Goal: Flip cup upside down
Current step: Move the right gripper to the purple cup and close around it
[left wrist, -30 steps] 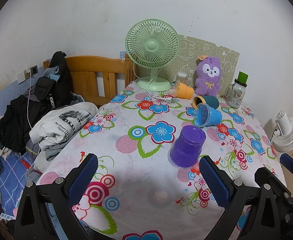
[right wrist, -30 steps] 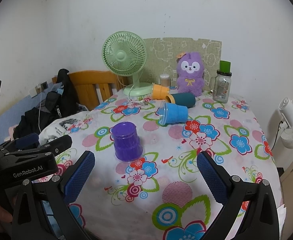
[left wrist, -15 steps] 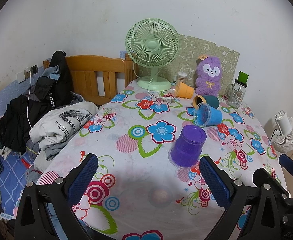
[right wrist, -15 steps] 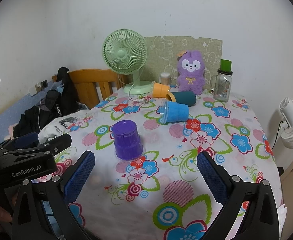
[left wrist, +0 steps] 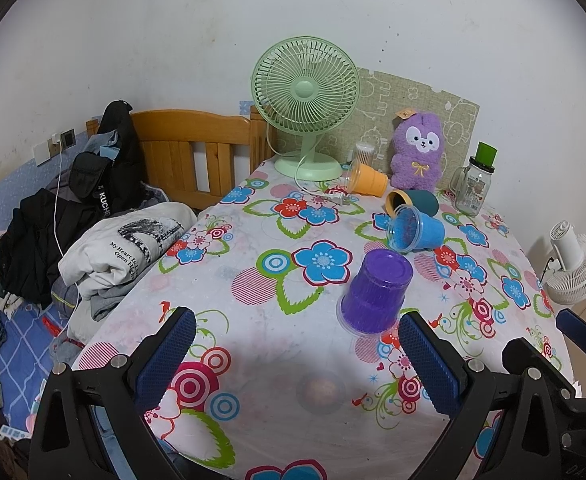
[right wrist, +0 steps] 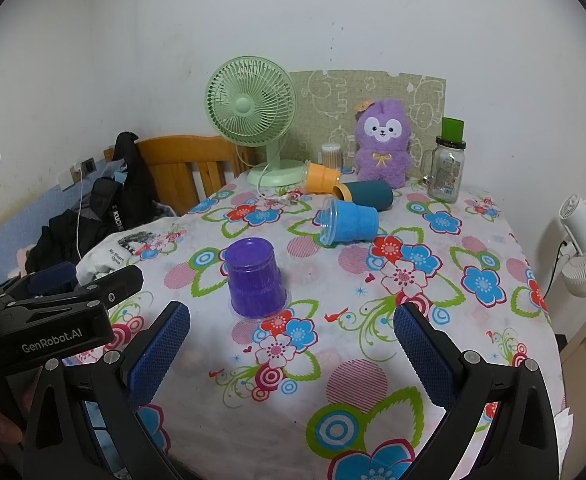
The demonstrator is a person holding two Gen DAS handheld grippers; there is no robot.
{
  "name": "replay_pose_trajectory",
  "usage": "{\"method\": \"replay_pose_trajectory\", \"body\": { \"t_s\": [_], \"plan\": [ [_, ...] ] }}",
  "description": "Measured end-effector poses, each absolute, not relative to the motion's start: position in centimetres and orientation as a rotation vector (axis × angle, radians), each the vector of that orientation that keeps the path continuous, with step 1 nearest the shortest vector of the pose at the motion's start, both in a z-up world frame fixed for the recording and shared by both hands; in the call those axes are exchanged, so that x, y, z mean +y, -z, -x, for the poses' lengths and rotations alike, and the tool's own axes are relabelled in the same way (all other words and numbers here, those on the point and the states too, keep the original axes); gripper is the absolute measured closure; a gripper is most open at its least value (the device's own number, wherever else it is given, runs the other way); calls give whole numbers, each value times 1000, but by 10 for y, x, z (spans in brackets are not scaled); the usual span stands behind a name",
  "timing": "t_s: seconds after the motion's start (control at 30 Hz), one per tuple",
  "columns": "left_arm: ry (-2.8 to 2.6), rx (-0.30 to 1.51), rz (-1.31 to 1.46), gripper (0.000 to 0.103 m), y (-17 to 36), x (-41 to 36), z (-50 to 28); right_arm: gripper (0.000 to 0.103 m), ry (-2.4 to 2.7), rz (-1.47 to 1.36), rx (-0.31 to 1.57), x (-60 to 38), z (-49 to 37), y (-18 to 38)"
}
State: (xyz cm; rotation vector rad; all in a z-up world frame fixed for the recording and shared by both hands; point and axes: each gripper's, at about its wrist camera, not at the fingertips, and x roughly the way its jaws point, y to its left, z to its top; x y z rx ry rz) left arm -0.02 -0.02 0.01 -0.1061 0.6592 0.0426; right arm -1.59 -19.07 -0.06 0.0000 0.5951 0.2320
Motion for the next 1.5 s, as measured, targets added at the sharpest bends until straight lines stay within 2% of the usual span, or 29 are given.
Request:
{"method": "replay_pose_trajectory", "body": {
  "t_s": [0.37,0.73,1.5],
  "plan": [
    [-43,662,107,1,0,0,0,0,-231,6,610,-189,13,3],
    [-60,741,137,1,31,11,-9,0,-238,46,704,-175,-7,21],
    [-156,868,144,1,71,58,-80,0,-342,96,895,-114,-133,52]
  ]
}}
